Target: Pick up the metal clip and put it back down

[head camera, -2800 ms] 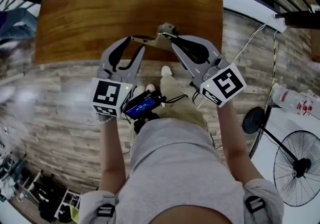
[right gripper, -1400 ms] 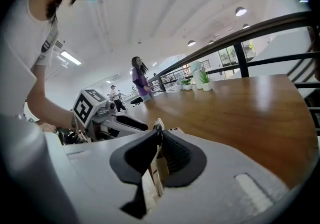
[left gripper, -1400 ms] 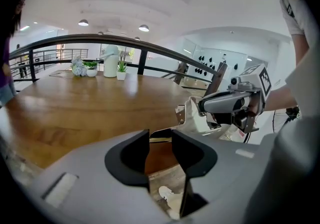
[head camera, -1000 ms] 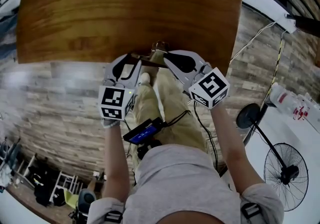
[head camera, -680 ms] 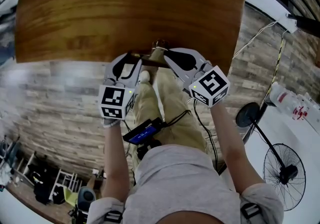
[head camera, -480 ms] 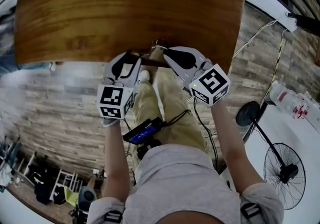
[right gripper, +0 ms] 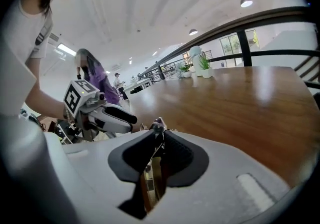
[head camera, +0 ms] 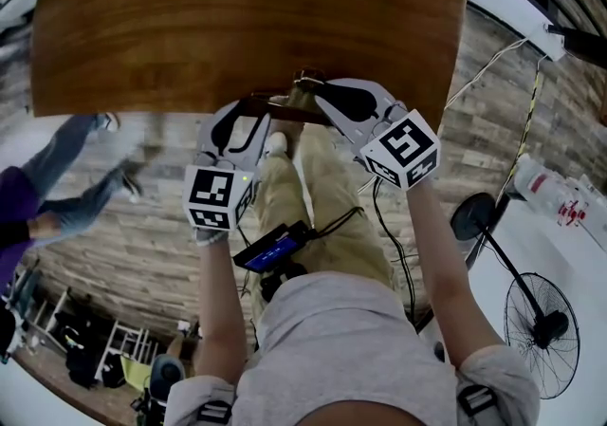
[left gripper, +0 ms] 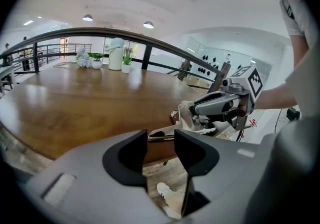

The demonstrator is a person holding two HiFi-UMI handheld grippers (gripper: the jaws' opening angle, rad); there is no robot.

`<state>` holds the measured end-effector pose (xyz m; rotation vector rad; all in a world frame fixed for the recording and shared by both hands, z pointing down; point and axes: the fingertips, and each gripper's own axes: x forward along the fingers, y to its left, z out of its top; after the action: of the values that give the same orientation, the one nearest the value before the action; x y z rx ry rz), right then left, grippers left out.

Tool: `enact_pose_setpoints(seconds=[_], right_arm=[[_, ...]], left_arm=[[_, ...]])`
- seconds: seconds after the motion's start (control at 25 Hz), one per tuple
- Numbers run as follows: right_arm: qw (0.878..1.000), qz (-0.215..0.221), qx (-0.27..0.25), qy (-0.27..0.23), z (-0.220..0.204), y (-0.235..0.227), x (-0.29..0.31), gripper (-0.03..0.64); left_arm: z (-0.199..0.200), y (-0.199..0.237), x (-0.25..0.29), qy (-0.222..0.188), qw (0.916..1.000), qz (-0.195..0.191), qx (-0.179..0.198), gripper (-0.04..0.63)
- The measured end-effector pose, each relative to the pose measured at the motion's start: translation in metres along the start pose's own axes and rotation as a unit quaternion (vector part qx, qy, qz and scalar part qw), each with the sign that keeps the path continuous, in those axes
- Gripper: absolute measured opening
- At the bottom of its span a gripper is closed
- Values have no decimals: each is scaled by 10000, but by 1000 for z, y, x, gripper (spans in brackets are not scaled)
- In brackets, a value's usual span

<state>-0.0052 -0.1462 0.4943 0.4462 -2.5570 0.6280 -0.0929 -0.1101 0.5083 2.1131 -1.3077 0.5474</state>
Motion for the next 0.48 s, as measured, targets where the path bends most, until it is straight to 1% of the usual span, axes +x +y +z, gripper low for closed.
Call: enact_pose_setpoints(seconds=[0.16,0.24,0.4,0.48], right_arm=[[9996,-182,-181,132,-3,-9,1,79],[9991,-328,-241,123,0,-15,-1,98],[9973,-678,-256,-118,15,-26,-10,109],[9951,-900,-272,-294,23,-31,-18,92]], left_arm=[[5,0,0,-71,10000,9,5,172],[11,-2,-2,-135,9999,-23,42,159],[23,-6,-5,-270,9994,-76,202,118],[30,-9,-4,-349,9990,-115,269,93]])
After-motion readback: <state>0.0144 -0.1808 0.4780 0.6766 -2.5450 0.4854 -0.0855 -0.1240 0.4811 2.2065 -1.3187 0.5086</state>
